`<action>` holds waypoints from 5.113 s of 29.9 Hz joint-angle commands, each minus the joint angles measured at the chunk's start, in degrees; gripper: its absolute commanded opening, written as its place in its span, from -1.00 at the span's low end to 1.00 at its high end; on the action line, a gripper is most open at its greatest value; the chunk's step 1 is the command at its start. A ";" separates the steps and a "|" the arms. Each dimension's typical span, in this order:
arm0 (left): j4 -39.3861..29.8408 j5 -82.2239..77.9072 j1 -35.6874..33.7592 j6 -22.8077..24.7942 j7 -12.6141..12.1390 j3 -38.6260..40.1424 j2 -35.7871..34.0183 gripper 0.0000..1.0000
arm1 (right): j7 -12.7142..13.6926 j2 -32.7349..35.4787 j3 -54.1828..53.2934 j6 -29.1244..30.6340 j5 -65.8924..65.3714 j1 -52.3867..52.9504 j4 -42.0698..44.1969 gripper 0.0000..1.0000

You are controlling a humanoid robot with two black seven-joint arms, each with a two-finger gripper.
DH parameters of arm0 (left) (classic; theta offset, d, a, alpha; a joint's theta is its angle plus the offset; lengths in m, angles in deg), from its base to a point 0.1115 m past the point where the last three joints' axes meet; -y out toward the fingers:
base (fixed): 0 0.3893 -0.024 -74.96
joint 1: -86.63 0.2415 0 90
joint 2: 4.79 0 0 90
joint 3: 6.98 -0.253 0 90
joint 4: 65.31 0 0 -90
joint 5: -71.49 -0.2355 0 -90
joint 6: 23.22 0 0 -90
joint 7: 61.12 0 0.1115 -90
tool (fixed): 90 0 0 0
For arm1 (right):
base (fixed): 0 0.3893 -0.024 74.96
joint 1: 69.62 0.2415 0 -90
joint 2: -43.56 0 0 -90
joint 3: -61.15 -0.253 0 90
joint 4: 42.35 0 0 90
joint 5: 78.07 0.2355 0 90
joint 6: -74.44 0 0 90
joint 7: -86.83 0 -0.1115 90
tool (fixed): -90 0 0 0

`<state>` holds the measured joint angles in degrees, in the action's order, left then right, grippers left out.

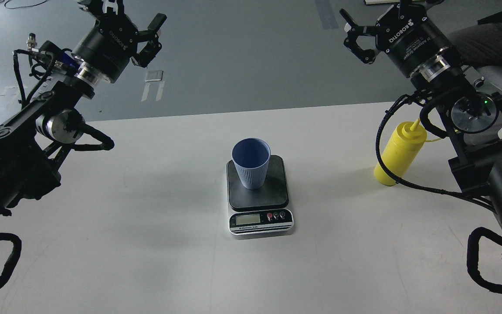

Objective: Pour seasoning into cup on scale with both arms
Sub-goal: 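Withdraw the left gripper up and away from the cup, then reach the right gripper to the yellow squeeze bottle and grasp it, then lift the yellow bottle and tip it nozzle-down over the blue cup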

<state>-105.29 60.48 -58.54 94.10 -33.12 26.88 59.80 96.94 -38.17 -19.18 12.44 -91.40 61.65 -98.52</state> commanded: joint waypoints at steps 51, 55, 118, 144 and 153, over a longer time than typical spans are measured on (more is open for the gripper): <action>0.52 7.24 6.13 0.68 0.01 1.74 -2.54 0.95 | 0.79 1.84 -13.63 0.00 28.54 -60.88 -23.13 1.00; 0.52 7.24 6.13 0.68 0.01 1.74 -2.54 0.95 | 0.79 0.69 -11.87 0.00 28.36 -57.10 -20.04 1.00; 0.43 7.24 6.13 0.68 0.01 1.65 -3.33 0.95 | 0.00 -7.39 -5.28 0.00 24.76 -32.93 5.46 0.13; 0.52 7.24 6.13 0.68 0.01 2.00 -3.07 0.95 | 0.62 16.34 -2.91 0.00 -29.00 -7.45 -6.06 -0.10; 0.52 7.24 6.13 0.68 0.01 2.00 -3.24 0.95 | 0.18 14.85 11.59 0.00 -59.60 5.30 -10.00 -0.09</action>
<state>-104.76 67.71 -52.41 94.77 -33.12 28.89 56.60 97.15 -22.68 -11.60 12.47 -145.36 64.69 -106.84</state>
